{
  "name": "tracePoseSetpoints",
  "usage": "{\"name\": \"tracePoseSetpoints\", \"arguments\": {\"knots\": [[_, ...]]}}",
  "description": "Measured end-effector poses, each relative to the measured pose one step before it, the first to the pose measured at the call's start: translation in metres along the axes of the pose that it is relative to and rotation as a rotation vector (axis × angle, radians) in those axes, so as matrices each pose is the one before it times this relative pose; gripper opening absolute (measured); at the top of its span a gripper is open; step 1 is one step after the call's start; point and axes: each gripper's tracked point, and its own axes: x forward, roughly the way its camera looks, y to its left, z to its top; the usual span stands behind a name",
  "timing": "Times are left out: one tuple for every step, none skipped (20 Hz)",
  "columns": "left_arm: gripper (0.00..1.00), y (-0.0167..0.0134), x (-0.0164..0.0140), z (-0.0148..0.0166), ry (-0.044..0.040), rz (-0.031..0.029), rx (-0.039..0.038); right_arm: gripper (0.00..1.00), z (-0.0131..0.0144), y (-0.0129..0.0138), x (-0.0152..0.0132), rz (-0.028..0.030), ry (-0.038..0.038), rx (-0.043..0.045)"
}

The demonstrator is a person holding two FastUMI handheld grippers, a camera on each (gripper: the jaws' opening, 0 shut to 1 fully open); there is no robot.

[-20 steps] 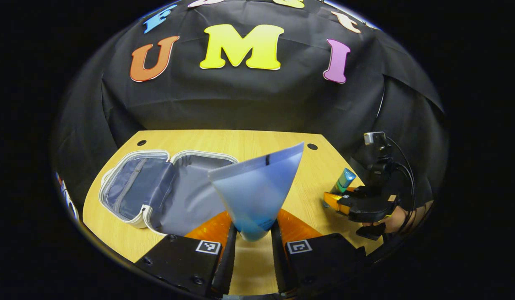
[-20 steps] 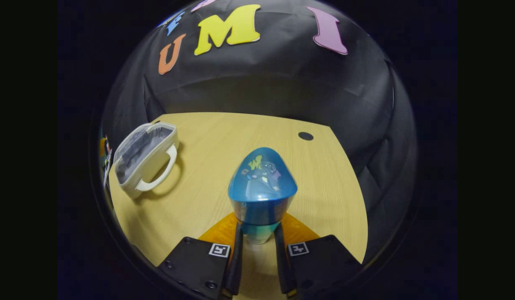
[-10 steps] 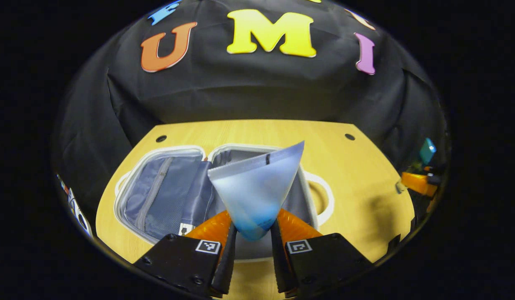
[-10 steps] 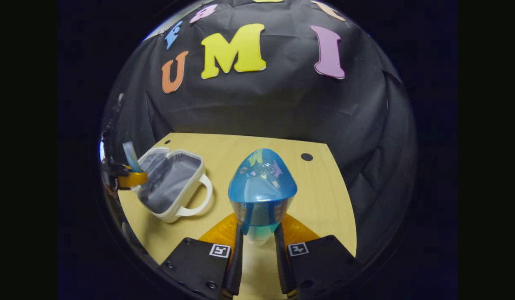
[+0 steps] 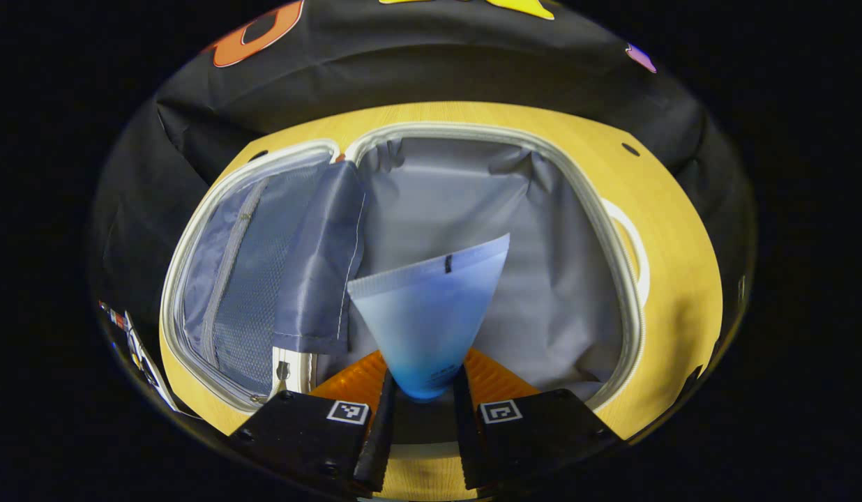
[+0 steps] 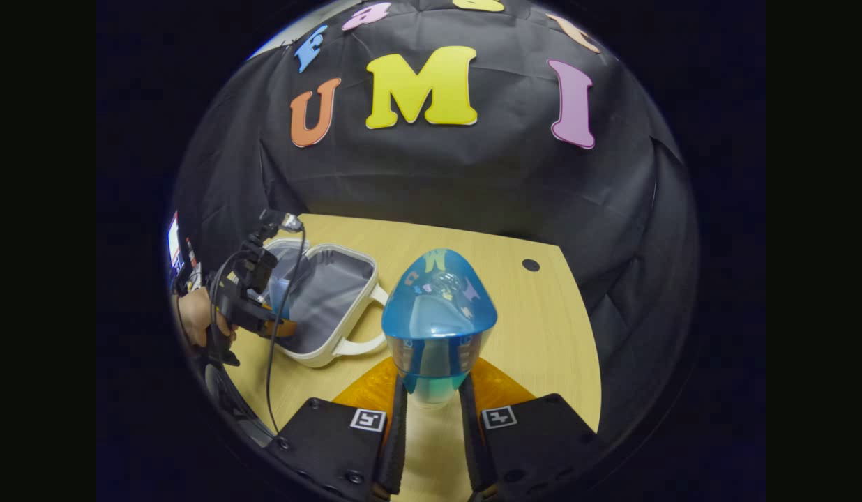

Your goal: First open the suitcase, pack the skin care products into it, and then close the suitcase.

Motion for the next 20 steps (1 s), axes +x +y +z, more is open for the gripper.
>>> {"name": "tracePoseSetpoints", "arguments": {"knots": [[0.44, 0.0022, 0.00272, 0.00567, -0.00834, 0.00819, 0.00012, 0.33, -0.00079, 0.00114, -0.00047, 0.00294, 0.00351, 0.00021], [0.44, 0.00133, 0.00241, -0.00069, 0.01845, 0.00778, 0.00043, 0.33, -0.00121, 0.00126, -0.00068, 0.00305, 0.00264, -0.00181], [0.44, -0.00034, -0.00119, 0.00216, 0.01509, 0.00392, 0.00413, 0.31, -0.00061, 0.00025, -0.00047, 0.00023, 0.00278, -0.00517], [0.44, 0.00053, 0.00346, 0.00146, 0.0178, 0.00342, 0.01017, 0.33, -0.00062, -0.00025, 0.00051, 0.0008, -0.00002, -0.0032], [0.44, -0.00047, 0.00226, 0.00118, 0.01905, 0.00459, 0.00473, 0.33, 0.00003, 0.00061, 0.00129, 0.00415, 0.00146, -0.00065], [0.43, 0.00005, 0.00208, 0.00018, 0.03085, 0.00044, 0.00854, 0.33, 0.00056, -0.00031, 0.00169, 0.00302, 0.00055, 0.00128], [0.43, -0.00041, 0.00032, 0.00198, 0.01277, 0.00222, -0.00179, 0.33, 0.00104, -0.00086, 0.00151, 0.00248, -0.00032, 0.00234], [0.43, 0.0004, -0.00088, -0.00151, 0.02577, 0.00283, -0.00369, 0.33, 0.00053, 0.00011, 0.00162, 0.00344, -0.00134, 0.00309], [0.44, -0.00015, 0.00175, 0.0002, 0.01344, 0.0014, 0.00373, 0.33, 0.00185, -0.00075, 0.00151, 0.00374, -0.00256, 0.00336], [0.44, -0.00026, -0.00208, 0.00072, 0.00687, 0.00064, 0.00394, 0.33, 0.00166, -0.00007, 0.00089, 0.00556, -0.00319, 0.00031], [0.45, -0.00038, 0.00141, -0.00071, 0.00293, 0.00026, 0.00195, 0.33, 0.00269, -0.00024, 0.00072, 0.00522, -0.00456, -0.00277], [0.46, 0.00005, -0.00091, -0.00069, 0.00093, 0.00329, 0.00013, 0.33, 0.00208, -0.00035, 0.00022, 0.0041, -0.00646, -0.00388], [0.6, 0.00384, -0.00114, 0.00172, -0.0033, 0.01984, 0.00086, 0.33, 0.00279, 0.00009, 0.00059, 0.00542, -0.00493, -0.00438], [0.52, 0.00326, 0.00285, -0.00242, 0.00318, 0.01323, -0.00389, 0.33, 0.00091, 0.00028, 0.00154, 0.0055, -0.0016, -0.00567], [0.72, 0.00168, -0.00253, -0.00028, 0.00281, 0.00829, -0.00881, 0.33, 0.00159, 0.00053, 0.0012, 0.00257, 0.00172, -0.00369], [0.66, -0.00139, -0.00149, -0.00279, 0.00736, -0.00102, -0.00937, 0.33, 0.00097, 0.00115, 0.00113, 0.00786, 0.00089, -0.00063], [0.7, -0.00215, -0.00549, -0.00262, -0.00055, -0.00434, -0.00914, 0.33, 0.00366, 0.00371, 0.0024, 0.01206, 0.00168, -0.0026], [0.75, -0.00305, -0.00811, 0.00157, -0.03118, -0.00348, -0.00839, 0.33, 0.00451, 0.00352, 0.00338, 0.00983, 0.0006, -0.00645], [0.89, -0.00268, -0.01225, 0.00369, -0.04686, -0.01103, -0.00853, 0.31, 0.0043, 0.00355, 0.0031, 0.00919, -0.00153, -0.00952], [0.86, -0.00309, -0.01342, 0.00699, -0.06493, -0.00863, -0.0035, 0.33, 0.00609, 0.00546, 0.00309, 0.01034, -0.00212, -0.01023]]}}
